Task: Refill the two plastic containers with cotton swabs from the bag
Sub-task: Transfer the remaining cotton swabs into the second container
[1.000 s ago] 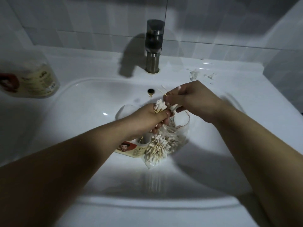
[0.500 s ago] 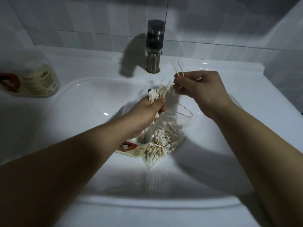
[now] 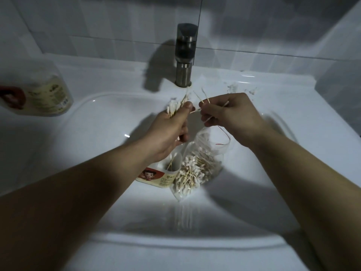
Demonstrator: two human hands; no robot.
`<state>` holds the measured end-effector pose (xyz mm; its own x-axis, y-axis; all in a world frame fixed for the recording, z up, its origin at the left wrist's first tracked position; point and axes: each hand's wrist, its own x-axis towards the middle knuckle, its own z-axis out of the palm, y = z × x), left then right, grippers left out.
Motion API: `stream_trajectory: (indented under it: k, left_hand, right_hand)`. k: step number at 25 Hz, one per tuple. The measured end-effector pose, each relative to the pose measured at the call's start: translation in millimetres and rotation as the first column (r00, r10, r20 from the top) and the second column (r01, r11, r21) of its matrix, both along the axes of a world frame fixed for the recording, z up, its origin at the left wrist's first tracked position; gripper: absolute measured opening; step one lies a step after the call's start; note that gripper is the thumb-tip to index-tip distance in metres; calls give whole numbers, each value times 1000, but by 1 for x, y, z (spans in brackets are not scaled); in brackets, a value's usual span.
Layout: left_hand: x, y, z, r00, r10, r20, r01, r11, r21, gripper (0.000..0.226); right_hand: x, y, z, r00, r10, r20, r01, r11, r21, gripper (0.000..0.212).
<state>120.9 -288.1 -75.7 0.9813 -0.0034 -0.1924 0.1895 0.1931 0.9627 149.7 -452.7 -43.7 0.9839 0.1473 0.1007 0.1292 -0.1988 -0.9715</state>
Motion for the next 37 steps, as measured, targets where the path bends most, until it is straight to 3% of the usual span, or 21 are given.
stream_trajectory:
  k: [3, 6, 9, 10, 13, 15, 17, 20, 23, 28, 31, 34, 37]
  left_hand:
    - [-2, 1, -3, 996, -91, 13, 89, 988, 125, 27]
    - [-5, 0, -2, 988, -156, -16, 157, 978, 134, 24]
    - [0, 1, -3, 995, -72, -66, 76, 995, 58, 16]
    - [1, 1, -2, 997, -41, -68, 44, 998, 39, 14]
    - [2, 4, -3, 1000, -27, -16, 28, 992, 120, 16]
    - [2, 4, -5, 999, -37, 10, 35, 983, 178, 21]
    - [2, 4, -9, 999, -31, 25, 26, 981, 191, 19]
    - [3, 3, -8, 999, 36, 15, -38, 986, 163, 19]
    - [4, 3, -3, 997, 71, -4, -70, 987, 143, 25]
    - [-2, -1, 3, 997, -82, 12, 83, 995, -60, 28]
    - [-2, -2, 2, 993, -115, 7, 116, 993, -33, 26]
    - [1, -1, 0, 998, -57, -6, 57, 997, 55, 18]
    - [3, 2, -3, 999, -51, -4, 51, 989, 139, 16]
  right_hand:
    - [0, -4, 1, 998, 65, 8, -64, 994, -85, 11]
    - [-3, -3, 0, 990, 143, -12, -143, 978, -155, 12]
    - [-2, -1, 0, 999, 34, -14, -35, 997, -68, 8]
    - [-2, -1, 0, 999, 24, -23, -26, 997, -76, 15]
    - [-4, 0, -5, 994, 104, -31, -109, 943, -315, 50]
    - [-9, 5, -7, 984, 177, -21, -167, 871, -462, 54]
    - [-12, 8, -7, 972, 234, -13, -208, 834, -512, 45]
    - [-13, 10, -6, 972, 232, -45, -229, 884, -407, 14]
    - [-9, 9, -6, 989, 112, -101, -134, 960, -247, 29]
    - [-13, 12, -2, 986, 119, -120, -153, 931, -331, 35]
    - [-15, 14, -6, 967, 163, -197, -232, 881, -412, 38]
    - [-9, 10, -5, 991, 82, -106, -126, 836, -535, 31]
    - [-5, 1, -1, 996, 67, -65, -93, 667, -739, 27]
